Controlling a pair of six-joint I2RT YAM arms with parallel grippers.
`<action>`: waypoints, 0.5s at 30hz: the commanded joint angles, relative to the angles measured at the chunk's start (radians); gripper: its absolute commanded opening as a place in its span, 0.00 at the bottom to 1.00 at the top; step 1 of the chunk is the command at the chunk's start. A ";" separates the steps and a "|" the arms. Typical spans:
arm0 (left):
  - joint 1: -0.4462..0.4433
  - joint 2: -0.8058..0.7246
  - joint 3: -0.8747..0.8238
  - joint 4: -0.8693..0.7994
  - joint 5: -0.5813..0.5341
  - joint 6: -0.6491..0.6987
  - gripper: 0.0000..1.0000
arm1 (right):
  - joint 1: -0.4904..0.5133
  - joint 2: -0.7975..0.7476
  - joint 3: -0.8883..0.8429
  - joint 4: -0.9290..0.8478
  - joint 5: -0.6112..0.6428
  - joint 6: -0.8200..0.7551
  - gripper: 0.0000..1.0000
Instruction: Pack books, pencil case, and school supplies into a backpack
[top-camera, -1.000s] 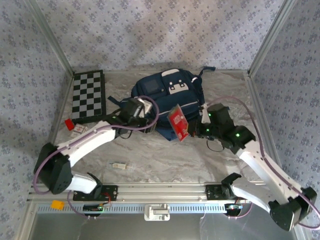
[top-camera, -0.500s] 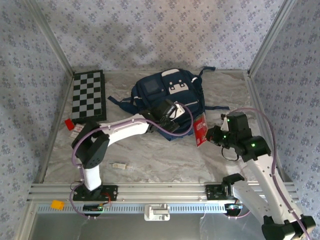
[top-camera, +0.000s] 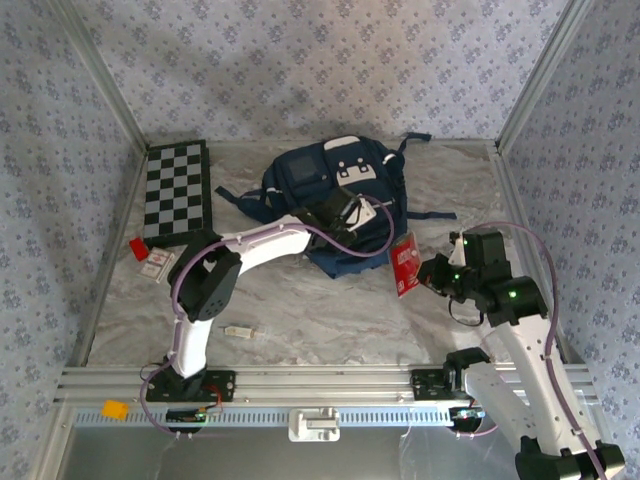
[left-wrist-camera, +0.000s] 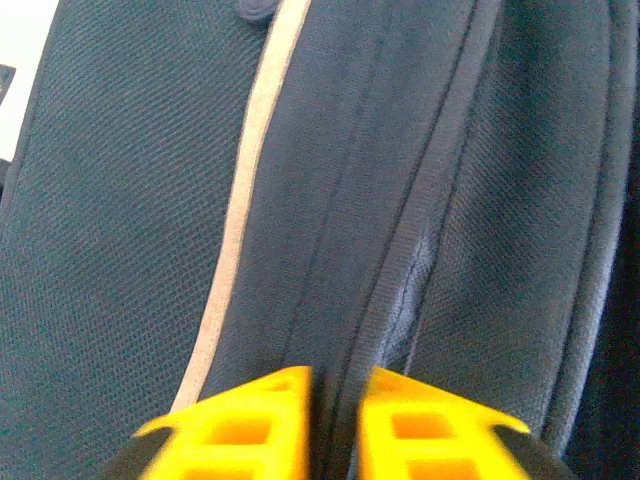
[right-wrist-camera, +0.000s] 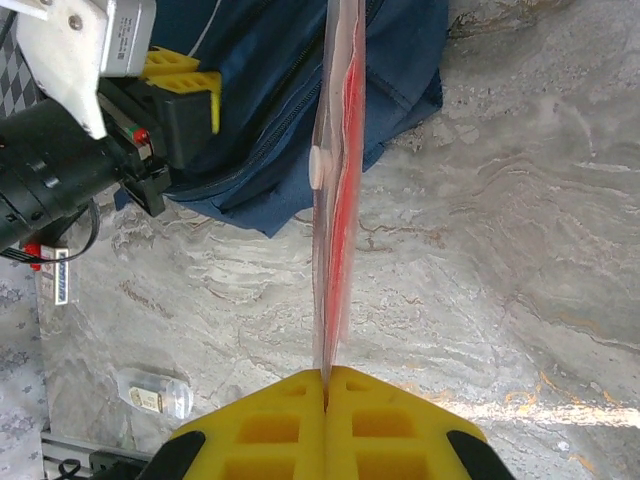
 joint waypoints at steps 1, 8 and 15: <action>0.019 -0.111 0.031 -0.003 0.027 -0.043 0.01 | -0.010 -0.008 0.038 -0.037 -0.028 -0.020 0.00; 0.049 -0.171 0.185 -0.130 -0.028 -0.204 0.00 | -0.011 0.010 0.053 0.011 -0.085 -0.019 0.00; 0.060 -0.206 0.260 -0.173 -0.069 -0.305 0.00 | 0.027 0.102 0.018 0.257 -0.183 0.087 0.00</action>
